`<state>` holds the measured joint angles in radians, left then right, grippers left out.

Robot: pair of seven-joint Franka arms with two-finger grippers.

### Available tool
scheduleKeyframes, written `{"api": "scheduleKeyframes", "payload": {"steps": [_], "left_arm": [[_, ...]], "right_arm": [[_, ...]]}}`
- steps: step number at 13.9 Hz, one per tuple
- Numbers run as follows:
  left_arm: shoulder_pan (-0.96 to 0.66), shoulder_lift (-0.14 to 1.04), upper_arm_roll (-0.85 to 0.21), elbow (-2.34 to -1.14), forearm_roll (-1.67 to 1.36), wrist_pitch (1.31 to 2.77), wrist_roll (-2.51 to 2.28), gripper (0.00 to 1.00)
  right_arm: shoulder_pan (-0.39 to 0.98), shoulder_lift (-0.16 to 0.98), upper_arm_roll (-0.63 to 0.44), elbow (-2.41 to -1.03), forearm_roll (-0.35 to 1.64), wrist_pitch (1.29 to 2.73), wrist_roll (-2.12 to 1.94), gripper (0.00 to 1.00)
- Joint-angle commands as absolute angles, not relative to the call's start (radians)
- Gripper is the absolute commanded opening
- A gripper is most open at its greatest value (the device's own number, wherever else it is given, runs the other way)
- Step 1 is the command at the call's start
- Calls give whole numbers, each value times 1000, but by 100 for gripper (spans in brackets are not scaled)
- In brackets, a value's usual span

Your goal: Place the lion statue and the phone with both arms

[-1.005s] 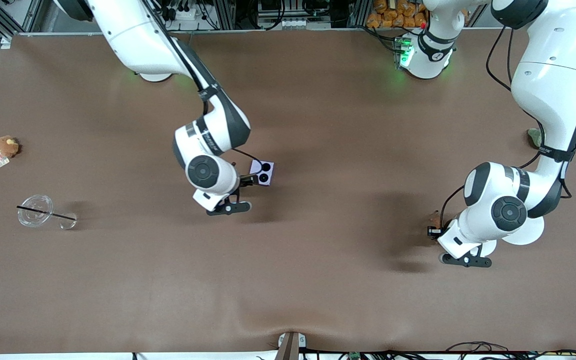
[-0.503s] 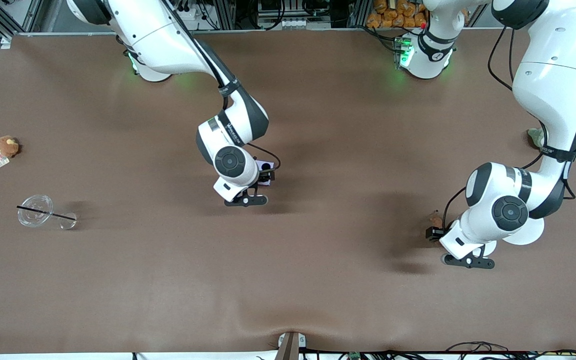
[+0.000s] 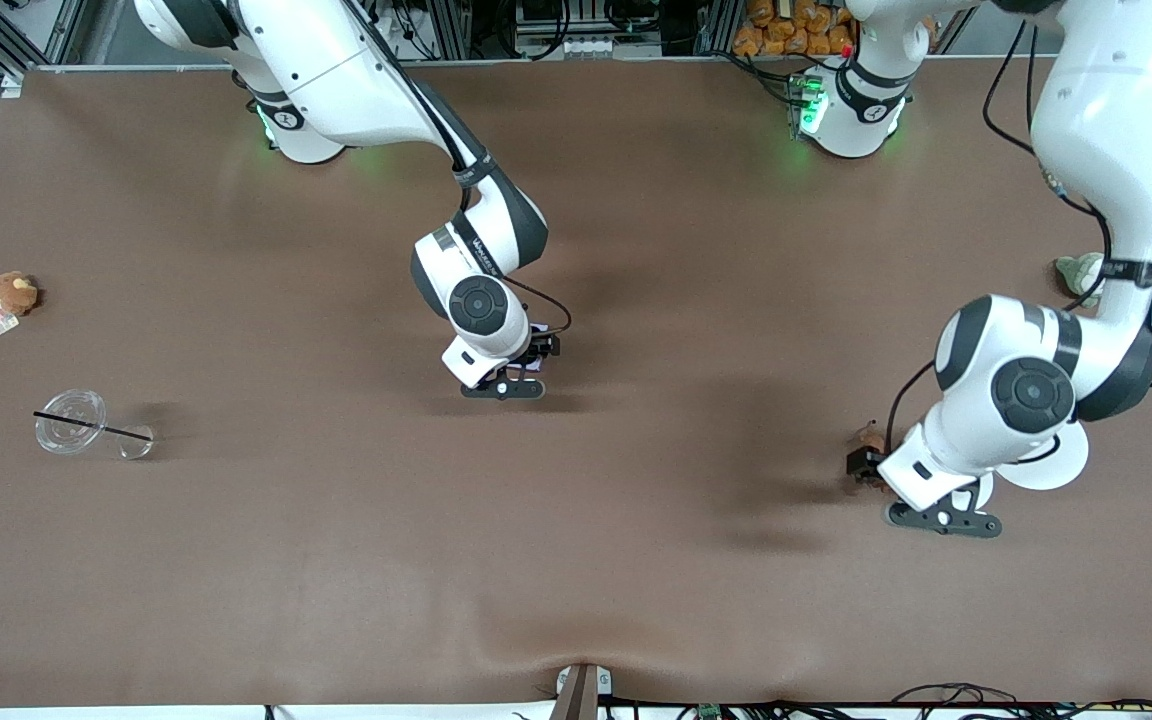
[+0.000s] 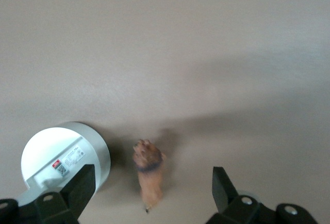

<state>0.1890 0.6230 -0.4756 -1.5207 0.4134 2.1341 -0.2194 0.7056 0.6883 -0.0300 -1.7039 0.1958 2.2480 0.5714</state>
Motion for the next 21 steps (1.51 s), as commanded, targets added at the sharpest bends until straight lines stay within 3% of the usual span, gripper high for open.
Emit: {"api": "scheduleKeyframes", "payload": {"steps": [1,7,8,9,10,16,21], "left_arm": [[192,551,-512,-1540,426,2077,-230,100],[198,318,-535,-1522,318,1846,-233,100],[193,275,-534,-1522,293,1788,-239,100],[192,231,-535,-1520,287,1722,-239,100],[193,194,-537,-1519,264,1674,-236,100],[187,4,-497,-1528,105,1510,-233,100],[20,-81,-186,-1548,0,1410,-227,100]], "right_arm": [[733,680,-40,-1723,215,2258,606,100],[749,680,-40,-1786,215,2342,644,100],[747,678,-40,-1784,215,2341,650,61],[749,675,-40,-1778,215,2330,675,13],[747,672,-40,-1773,215,2318,683,0],[632,632,-48,-1646,212,2038,679,0],[399,578,-48,-1623,199,1976,591,0]]}}
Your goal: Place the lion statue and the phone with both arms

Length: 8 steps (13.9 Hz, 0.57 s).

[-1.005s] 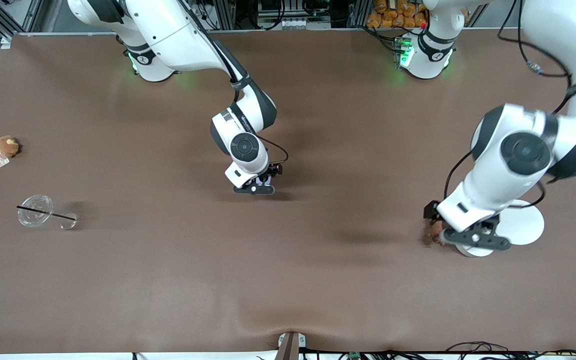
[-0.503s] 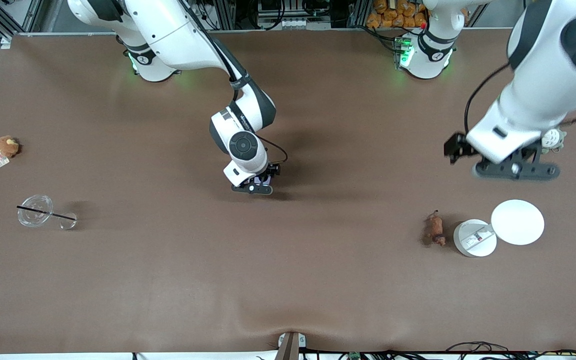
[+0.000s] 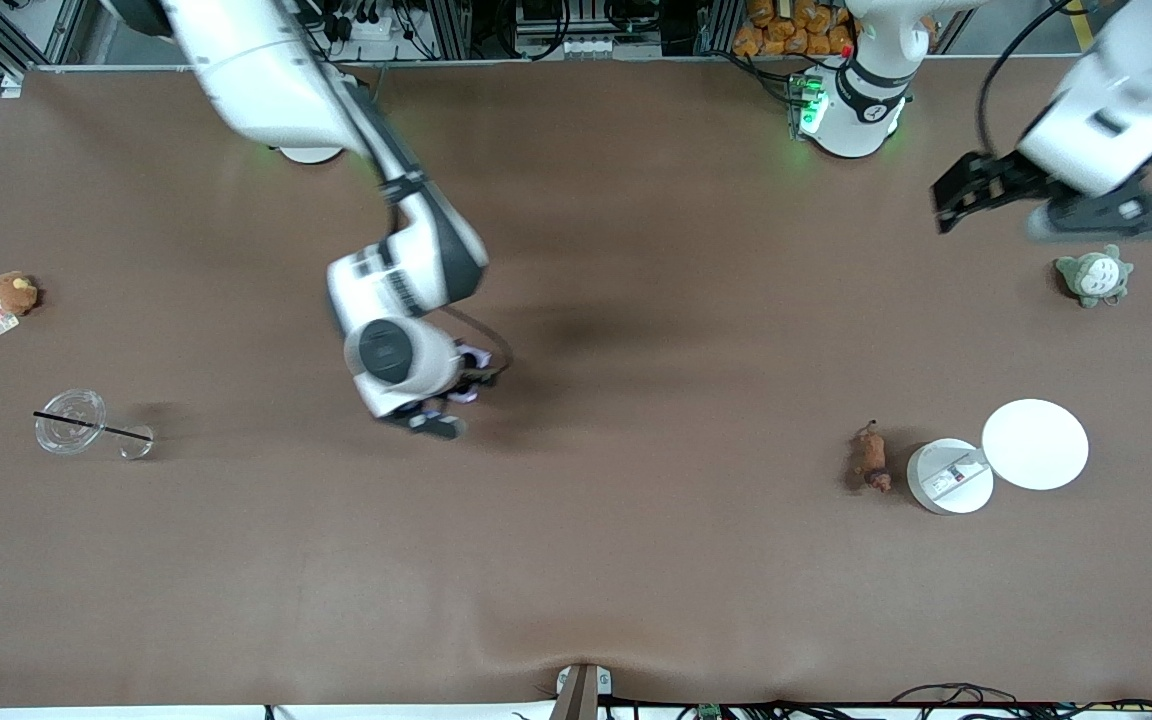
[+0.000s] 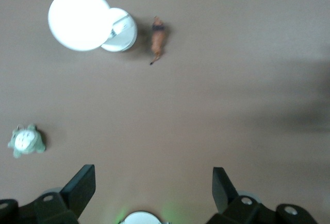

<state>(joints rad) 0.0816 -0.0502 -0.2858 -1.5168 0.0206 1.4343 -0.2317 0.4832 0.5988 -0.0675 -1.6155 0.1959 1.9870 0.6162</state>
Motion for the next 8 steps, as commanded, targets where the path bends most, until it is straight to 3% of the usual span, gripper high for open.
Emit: {"api": "scheduleKeyframes", "payload": {"steps": [1,3,8], "left_arm": [[11,-81,-142,-1552,-3,1399,-222,100],[-41,-81,-54,-1554,-21,1390,-222,100],[-32,-118,-57,-1586,-18,1387,-221,100]], "right_arm": [[349,578,-48,-1605,198,1976,581,0],[276,580,-49,-1569,196,1974,517,0],[89,587,-51,-1542,175,1968,218,0]]}}
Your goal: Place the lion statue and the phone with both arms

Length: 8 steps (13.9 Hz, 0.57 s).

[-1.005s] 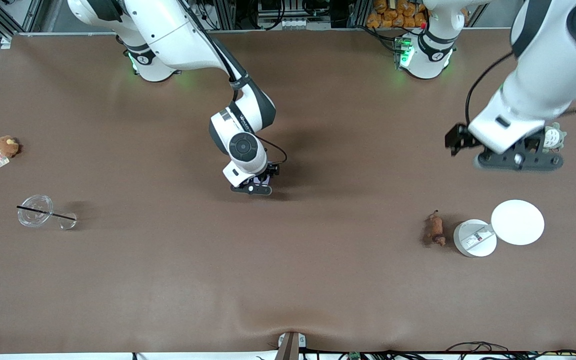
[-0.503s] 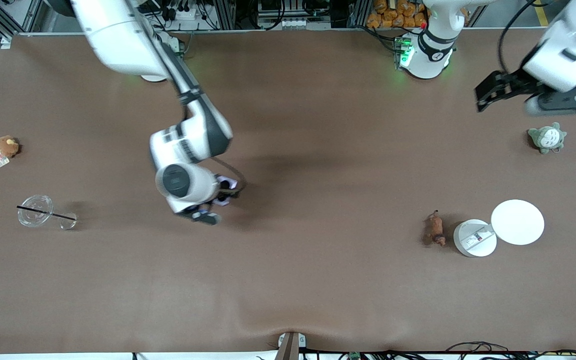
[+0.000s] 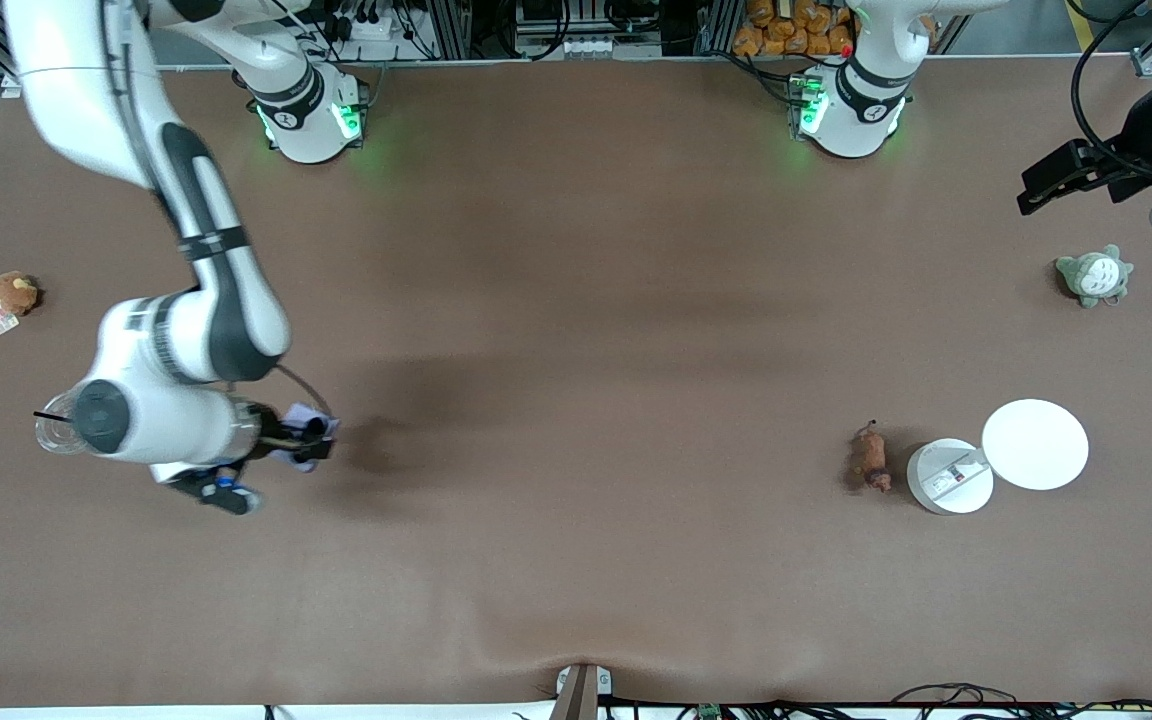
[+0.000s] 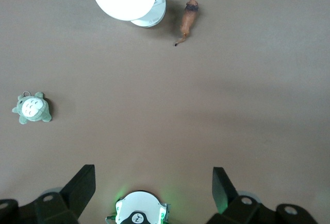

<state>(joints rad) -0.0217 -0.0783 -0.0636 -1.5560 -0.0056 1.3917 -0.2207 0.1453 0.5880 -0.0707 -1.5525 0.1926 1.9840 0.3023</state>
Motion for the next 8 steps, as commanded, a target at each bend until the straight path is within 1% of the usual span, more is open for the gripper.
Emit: {"api": "scheduleKeyframes", "payload": {"steps": [1,3,6,8], "left_arm": [[-32,-118,-57,-1586,-17,1387,-221,100],[-34,-114,-60,-1583,-8,1388,-221,100],[-38,-107,-61,-1585,-6,1393,-218,100],[-43,-101,-63,-1591,26,1419,-218,100]], "right_arm": [[60,592,-49,-1542,122,1970,186,0],[19,613,-48,-1543,39,1977,128,0],[-15,658,-49,-1543,25,1993,80,0],[-57,695,-48,-1555,26,2066,28,0]]}}
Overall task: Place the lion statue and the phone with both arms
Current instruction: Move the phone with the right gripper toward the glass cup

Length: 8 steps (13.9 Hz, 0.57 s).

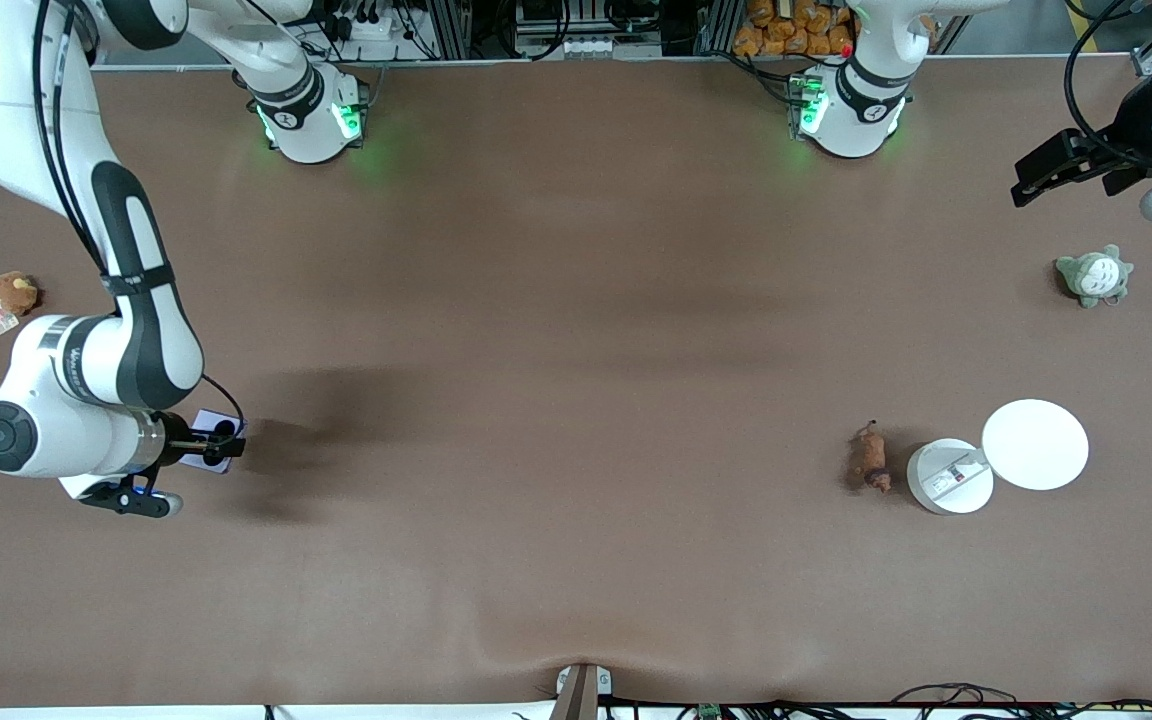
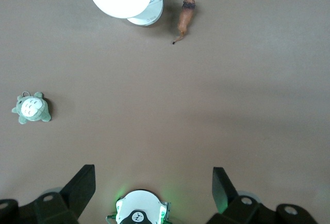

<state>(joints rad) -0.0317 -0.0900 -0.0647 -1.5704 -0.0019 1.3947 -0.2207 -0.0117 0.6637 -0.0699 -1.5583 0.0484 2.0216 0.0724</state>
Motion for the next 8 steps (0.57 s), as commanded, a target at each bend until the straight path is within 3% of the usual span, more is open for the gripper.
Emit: {"api": "scheduleKeyframes", "payload": {"steps": [1,8], "left_arm": [[-44,-100,-72,-1595,37,1439,-216,100],[-43,-101,-77,-1601,37,1443,-215,100]], "right_arm": [[-58,710,-48,-1558,25,2083,2,0],[-72,746,-46,-1575,37,2111,-75,0]]}}
